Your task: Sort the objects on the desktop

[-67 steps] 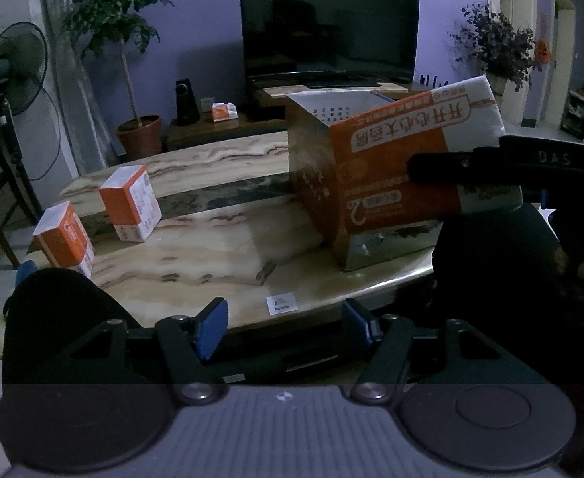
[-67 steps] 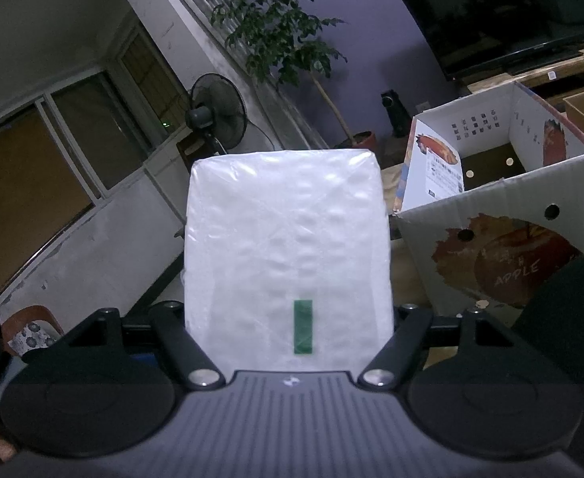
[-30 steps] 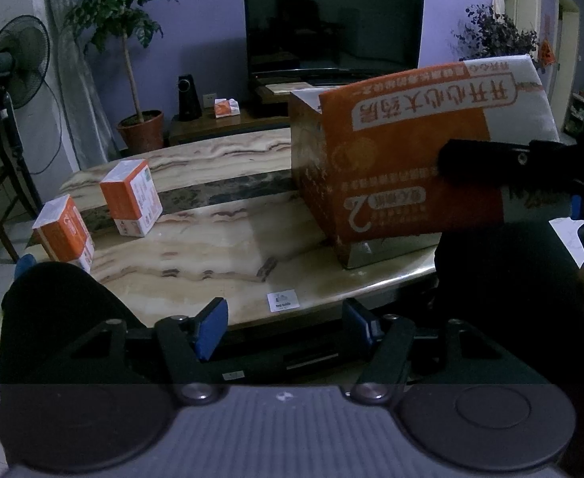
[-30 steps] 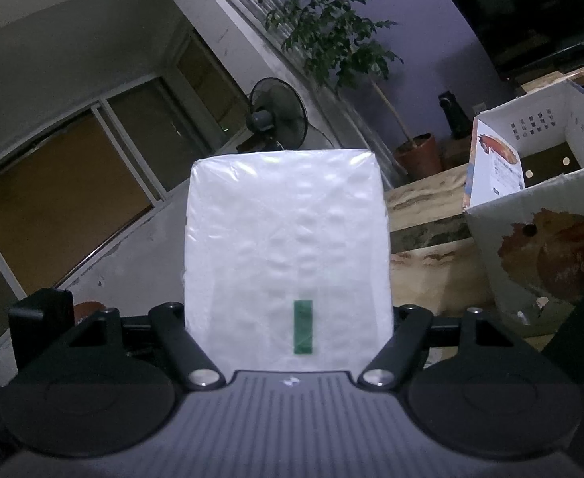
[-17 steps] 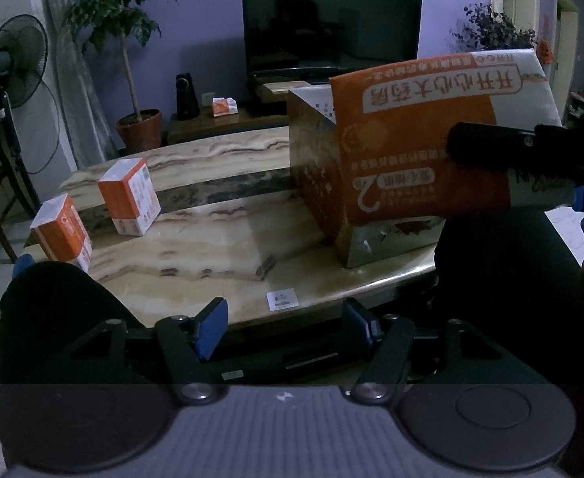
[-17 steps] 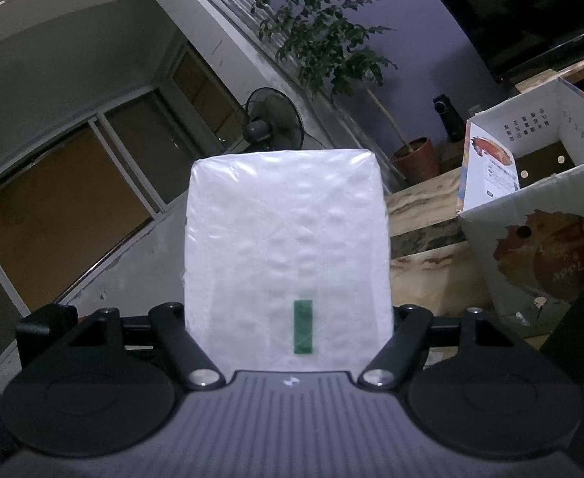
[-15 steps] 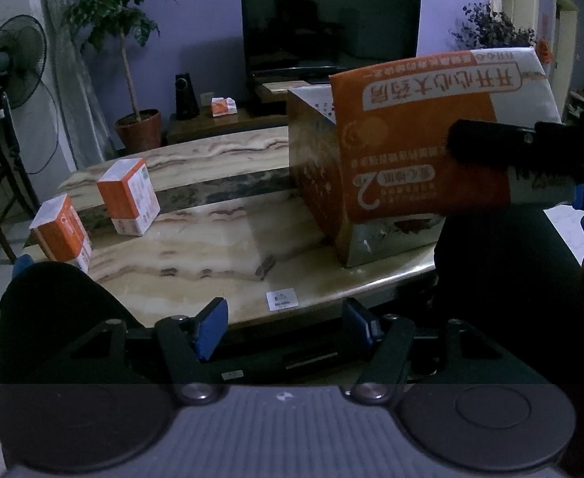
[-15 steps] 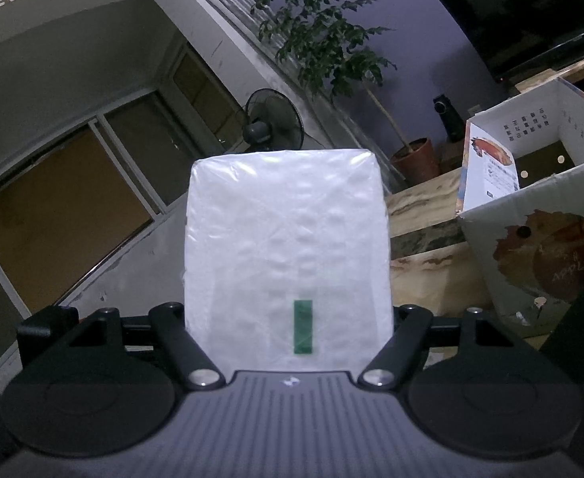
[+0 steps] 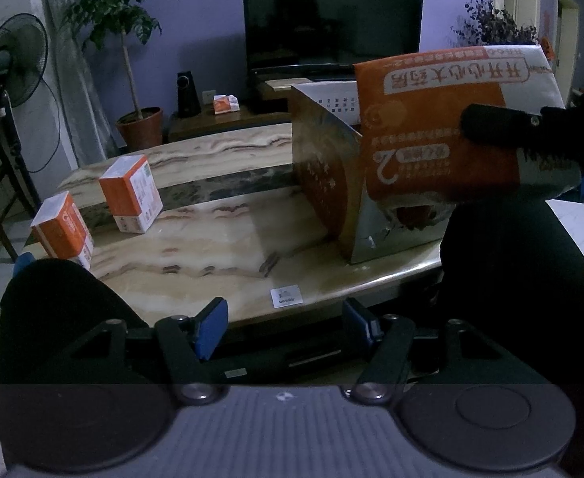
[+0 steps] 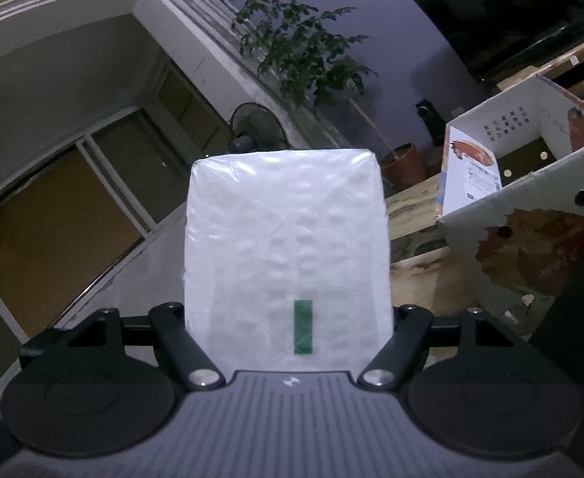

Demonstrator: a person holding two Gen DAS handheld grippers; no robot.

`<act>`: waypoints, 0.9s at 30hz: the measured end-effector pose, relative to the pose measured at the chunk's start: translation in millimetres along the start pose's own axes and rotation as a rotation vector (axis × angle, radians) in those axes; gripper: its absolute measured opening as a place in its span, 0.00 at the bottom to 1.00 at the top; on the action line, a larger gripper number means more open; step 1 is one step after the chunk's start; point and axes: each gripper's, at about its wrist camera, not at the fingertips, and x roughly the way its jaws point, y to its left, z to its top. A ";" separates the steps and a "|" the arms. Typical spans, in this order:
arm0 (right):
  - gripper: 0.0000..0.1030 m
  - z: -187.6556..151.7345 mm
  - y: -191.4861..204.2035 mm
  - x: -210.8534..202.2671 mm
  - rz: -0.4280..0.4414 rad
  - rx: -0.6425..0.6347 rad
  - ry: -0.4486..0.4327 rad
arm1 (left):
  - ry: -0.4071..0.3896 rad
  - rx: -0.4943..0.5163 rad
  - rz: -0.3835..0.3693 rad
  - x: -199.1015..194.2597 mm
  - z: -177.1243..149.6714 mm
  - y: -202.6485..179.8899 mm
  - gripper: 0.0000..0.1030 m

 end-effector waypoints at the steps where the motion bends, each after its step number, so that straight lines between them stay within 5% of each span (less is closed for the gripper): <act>1: 0.73 0.3 -0.8 0.0 -0.002 0.003 -0.001 | 0.000 0.001 0.001 0.1 -0.1 0.1 0.62; 27: 0.73 2.1 -15.8 0.3 -0.057 0.075 -0.024 | -0.004 0.012 0.008 1.9 -2.4 0.8 0.62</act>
